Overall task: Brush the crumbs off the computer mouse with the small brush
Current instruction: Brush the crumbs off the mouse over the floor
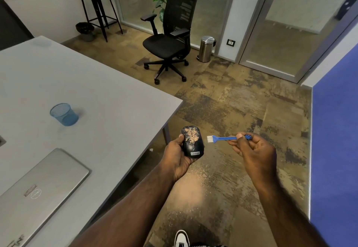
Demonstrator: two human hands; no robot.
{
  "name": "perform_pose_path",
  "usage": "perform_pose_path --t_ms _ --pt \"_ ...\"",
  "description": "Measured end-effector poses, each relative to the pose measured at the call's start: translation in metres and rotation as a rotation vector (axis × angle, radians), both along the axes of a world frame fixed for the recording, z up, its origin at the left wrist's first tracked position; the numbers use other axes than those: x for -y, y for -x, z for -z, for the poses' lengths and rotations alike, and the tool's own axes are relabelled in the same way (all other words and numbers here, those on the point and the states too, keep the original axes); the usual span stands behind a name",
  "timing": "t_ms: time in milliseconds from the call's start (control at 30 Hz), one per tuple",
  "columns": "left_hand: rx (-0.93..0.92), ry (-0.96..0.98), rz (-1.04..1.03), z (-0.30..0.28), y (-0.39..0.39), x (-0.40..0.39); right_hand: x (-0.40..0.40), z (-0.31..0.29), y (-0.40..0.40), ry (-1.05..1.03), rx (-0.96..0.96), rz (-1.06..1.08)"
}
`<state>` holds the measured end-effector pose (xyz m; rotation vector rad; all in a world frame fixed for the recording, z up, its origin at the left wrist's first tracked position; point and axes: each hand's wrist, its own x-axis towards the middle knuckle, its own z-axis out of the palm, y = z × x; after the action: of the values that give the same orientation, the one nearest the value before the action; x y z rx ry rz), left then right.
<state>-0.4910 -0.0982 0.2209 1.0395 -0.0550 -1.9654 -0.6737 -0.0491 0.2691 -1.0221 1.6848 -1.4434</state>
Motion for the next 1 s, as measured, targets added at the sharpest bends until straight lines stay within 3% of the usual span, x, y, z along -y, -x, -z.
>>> perform_pose_path --t_ms 167,333,500,1000 --pt "-0.013 0.017 -0.006 0.002 0.002 0.001 -0.011 -0.007 -0.01 0.044 0.009 -0.108" --pt "-0.012 0.003 0.009 0.001 0.007 0.0 -0.022 0.003 -0.02 0.059 -0.238 -0.217" --pt "-0.018 -0.003 0.007 -0.001 0.011 -0.001 -0.018 0.004 -0.019 0.085 -0.319 -0.196" --pt "-0.008 0.009 0.037 -0.003 0.015 0.001 0.003 -0.003 -0.002 0.043 -0.279 -0.074"
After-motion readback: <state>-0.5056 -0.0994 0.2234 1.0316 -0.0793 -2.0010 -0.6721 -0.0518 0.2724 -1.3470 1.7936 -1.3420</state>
